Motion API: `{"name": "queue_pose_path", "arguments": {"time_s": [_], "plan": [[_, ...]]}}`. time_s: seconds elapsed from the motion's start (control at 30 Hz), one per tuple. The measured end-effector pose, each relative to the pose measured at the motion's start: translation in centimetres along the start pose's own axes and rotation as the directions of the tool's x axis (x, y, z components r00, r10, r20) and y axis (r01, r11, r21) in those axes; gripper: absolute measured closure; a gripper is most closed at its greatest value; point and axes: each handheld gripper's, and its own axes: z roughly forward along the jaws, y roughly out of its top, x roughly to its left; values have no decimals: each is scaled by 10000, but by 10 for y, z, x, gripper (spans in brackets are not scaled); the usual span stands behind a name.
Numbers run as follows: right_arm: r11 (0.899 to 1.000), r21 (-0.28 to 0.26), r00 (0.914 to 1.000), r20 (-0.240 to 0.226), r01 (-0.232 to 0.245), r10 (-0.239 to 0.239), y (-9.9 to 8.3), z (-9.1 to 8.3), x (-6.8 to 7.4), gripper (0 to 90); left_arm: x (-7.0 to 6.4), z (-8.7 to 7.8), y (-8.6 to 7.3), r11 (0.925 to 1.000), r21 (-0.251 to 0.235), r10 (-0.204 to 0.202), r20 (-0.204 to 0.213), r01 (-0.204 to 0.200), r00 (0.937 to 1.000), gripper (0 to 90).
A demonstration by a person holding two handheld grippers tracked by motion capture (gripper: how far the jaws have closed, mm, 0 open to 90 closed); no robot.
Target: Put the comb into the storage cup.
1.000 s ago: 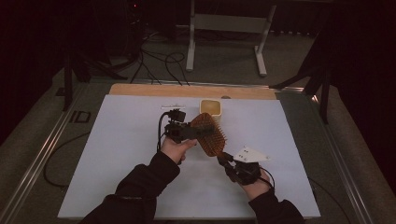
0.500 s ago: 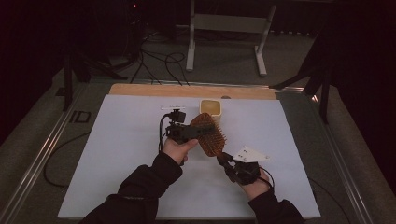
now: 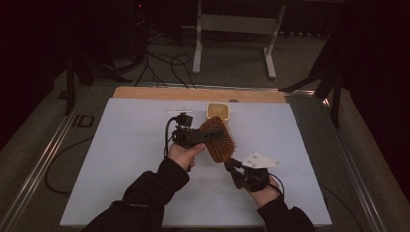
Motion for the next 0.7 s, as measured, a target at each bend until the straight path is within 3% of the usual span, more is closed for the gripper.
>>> {"name": "queue_pose_path", "arguments": {"time_s": [0.37,0.53,0.7], "plan": [[9997,-212,9999,-82,-76,74,1,-1,0,716,-13,-2,4,9982,-42,589,-155,-590,9981,516],[9985,-391,9983,-446,-389,371,1,-1,-3,409,-18,-5,8,9971,-113,751,-191,-753,9970,516],[9977,-445,9982,-331,-507,492,1,-1,-4,275,-25,-8,12,9944,-196,1037,-263,-1042,9943,515]]}}
